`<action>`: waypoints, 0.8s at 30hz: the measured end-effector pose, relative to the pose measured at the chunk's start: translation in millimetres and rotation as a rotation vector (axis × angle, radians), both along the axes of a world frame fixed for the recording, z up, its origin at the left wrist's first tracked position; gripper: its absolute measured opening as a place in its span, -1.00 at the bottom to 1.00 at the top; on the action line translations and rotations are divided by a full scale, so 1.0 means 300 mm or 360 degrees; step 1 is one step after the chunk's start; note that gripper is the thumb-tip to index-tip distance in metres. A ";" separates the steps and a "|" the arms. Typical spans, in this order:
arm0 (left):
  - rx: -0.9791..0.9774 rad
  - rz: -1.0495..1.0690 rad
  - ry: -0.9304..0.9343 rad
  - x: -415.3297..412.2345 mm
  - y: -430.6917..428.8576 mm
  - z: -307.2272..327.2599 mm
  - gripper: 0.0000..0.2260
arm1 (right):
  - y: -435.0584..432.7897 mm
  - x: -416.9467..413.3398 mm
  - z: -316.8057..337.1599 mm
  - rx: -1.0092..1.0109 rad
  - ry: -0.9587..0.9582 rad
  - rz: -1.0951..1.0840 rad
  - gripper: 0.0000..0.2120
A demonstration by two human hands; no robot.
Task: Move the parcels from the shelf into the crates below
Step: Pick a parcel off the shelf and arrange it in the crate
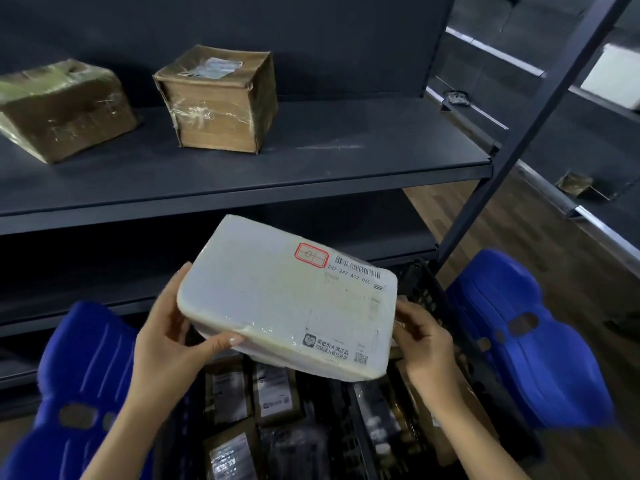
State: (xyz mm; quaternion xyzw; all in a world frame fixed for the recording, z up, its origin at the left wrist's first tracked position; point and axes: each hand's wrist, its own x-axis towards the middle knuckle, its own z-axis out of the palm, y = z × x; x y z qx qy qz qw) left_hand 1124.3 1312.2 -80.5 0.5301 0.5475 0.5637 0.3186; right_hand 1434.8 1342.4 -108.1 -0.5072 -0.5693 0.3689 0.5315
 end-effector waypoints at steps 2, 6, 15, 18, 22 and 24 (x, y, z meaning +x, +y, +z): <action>-0.0036 0.0102 0.0020 0.012 -0.033 -0.035 -0.21 | 0.001 -0.019 -0.017 -0.0046 -0.0053 0.0030 -0.54; -0.0053 0.0302 0.0019 0.017 -0.072 -0.079 -0.21 | -0.005 -0.056 -0.016 -0.0318 0.0054 0.0334 -0.63; -0.0046 0.0289 -0.0128 -0.020 -0.100 -0.061 -0.36 | 0.013 -0.124 0.045 -0.0392 -0.0408 0.0701 -0.09; -0.0121 0.0351 -0.0168 -0.030 -0.103 -0.053 -0.48 | 0.015 -0.134 0.058 -0.0366 -0.0486 0.0683 -0.08; -0.0265 0.0271 -0.0155 -0.042 -0.092 -0.052 -0.54 | 0.019 -0.133 0.058 -0.0369 -0.0570 0.0678 -0.01; -0.0285 0.0233 -0.0123 -0.032 -0.087 -0.047 -0.58 | 0.027 -0.115 0.056 -0.0423 -0.0533 0.0741 0.00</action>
